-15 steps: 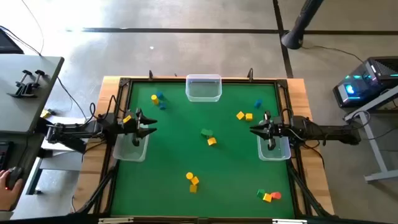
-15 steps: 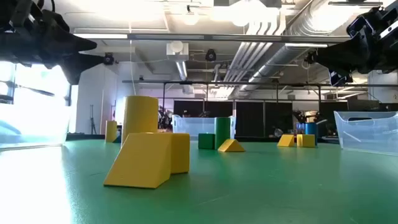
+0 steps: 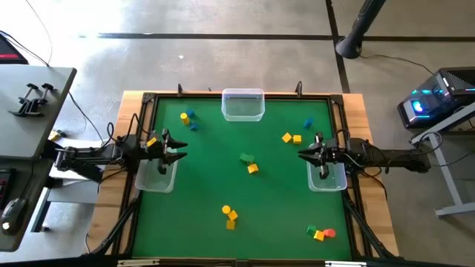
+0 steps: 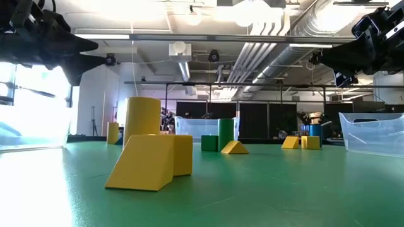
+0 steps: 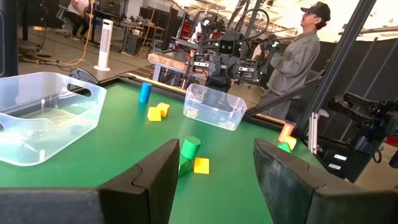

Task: Sort blocks by size

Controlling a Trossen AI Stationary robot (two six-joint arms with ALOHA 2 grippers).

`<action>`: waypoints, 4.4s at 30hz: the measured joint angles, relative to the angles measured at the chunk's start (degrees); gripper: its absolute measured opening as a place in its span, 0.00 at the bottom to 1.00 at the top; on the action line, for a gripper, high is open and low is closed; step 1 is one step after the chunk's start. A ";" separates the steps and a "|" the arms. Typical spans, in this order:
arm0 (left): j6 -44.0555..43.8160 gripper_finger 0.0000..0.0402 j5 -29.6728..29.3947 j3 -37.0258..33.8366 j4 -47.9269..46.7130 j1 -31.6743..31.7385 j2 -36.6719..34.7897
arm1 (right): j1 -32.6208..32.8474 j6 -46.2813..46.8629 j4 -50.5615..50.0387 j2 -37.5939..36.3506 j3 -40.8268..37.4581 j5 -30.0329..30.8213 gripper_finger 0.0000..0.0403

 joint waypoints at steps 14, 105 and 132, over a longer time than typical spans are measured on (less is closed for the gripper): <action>0.00 0.47 0.00 0.00 0.00 0.02 0.00 | 0.00 0.02 -0.02 0.02 0.00 0.00 0.17; 0.53 0.47 -15.06 0.00 4.19 -0.04 0.00 | -43.08 -1.50 -66.65 74.23 68.08 7.53 0.53; 0.40 0.47 -14.32 0.00 3.34 -0.04 0.00 | -47.32 -2.82 -67.69 97.23 68.01 7.21 0.58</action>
